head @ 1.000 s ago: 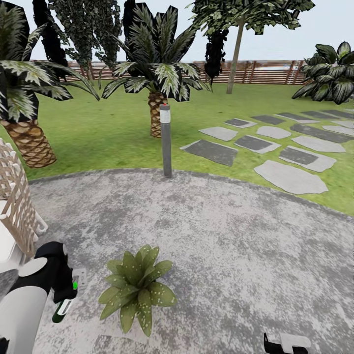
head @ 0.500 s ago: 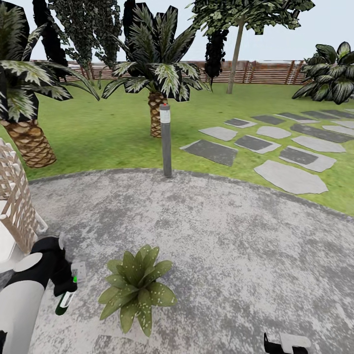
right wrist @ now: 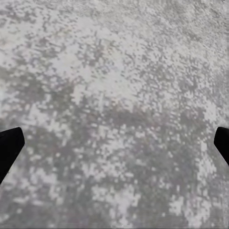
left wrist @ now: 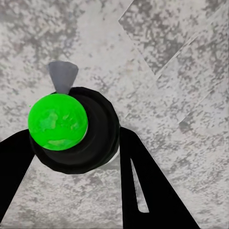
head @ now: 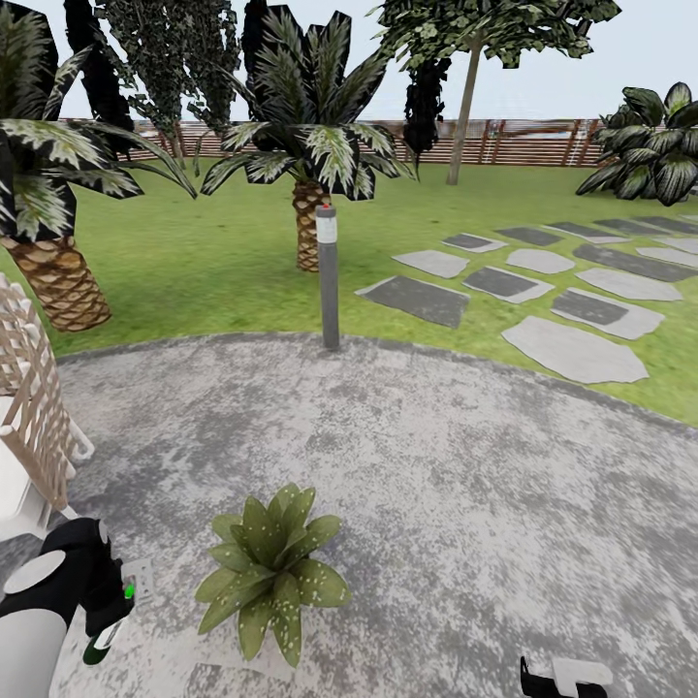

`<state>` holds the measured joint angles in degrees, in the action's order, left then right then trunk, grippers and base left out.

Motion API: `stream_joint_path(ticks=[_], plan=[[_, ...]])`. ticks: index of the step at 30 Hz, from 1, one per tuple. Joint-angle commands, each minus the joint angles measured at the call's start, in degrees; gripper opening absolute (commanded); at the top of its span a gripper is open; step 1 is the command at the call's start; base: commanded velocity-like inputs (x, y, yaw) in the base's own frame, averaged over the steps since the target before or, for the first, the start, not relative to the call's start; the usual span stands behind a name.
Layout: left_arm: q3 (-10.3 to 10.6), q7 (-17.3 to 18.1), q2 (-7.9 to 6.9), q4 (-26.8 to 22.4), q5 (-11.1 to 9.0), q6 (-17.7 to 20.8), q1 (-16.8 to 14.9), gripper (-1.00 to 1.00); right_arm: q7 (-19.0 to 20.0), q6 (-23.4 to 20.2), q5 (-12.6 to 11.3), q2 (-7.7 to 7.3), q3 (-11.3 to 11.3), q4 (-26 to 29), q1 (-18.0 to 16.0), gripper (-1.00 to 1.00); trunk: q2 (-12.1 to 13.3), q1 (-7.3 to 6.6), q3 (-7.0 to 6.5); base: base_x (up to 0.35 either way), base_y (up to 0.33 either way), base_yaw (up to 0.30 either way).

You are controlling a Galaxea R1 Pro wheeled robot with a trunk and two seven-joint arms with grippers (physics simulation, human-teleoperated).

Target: Pick up the pesticide atomizer in the garden and spray insectifuge to fully cover both potted plants in the garden.

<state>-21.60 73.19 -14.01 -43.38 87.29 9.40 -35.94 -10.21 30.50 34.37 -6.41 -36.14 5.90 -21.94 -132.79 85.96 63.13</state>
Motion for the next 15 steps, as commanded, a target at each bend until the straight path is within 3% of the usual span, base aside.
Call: stream_joint_path(ticks=[1,11,12,13,15], plan=[[-0.06,0.28,0.08,0.07,0.08,0.61,-0.03,-1.00,-0.36,0.17,0.61,-0.01,-0.26,-0.10,-0.04,1.00,-0.02,0.01,0.05,0.185,0.167,0.000],[0.04,-0.11,0.60,0.35,-0.04,0.07,0.15,-1.00,-0.34,0.17,0.61,0.00,-0.25,-0.10,-0.04,1.00,-0.02,0.01,0.05,0.030,0.027,-0.018],[-0.17,-0.23,0.18,0.52,-1.83,-3.57,0.87,-1.00,-0.34,0.17,0.61,-0.04,-0.25,-0.10,-0.03,1.00,-0.02,0.01,0.05,0.000,0.000,-0.106],[-2.32,-0.25,-0.40,0.25,-6.02,-9.39,1.45,-1.00,-0.34,0.17,0.67,-0.05,-0.25,-0.11,-0.03,1.00,-0.02,0.01,0.05,0.000,0.000,-0.028],[-5.83,-0.09,-1.52,0.20,-8.41,-12.17,1.59,-1.00,-0.34,0.17,0.69,-0.05,-0.25,-0.10,-0.03,1.00,-0.02,0.01,0.05,0.000,0.000,-0.013]])
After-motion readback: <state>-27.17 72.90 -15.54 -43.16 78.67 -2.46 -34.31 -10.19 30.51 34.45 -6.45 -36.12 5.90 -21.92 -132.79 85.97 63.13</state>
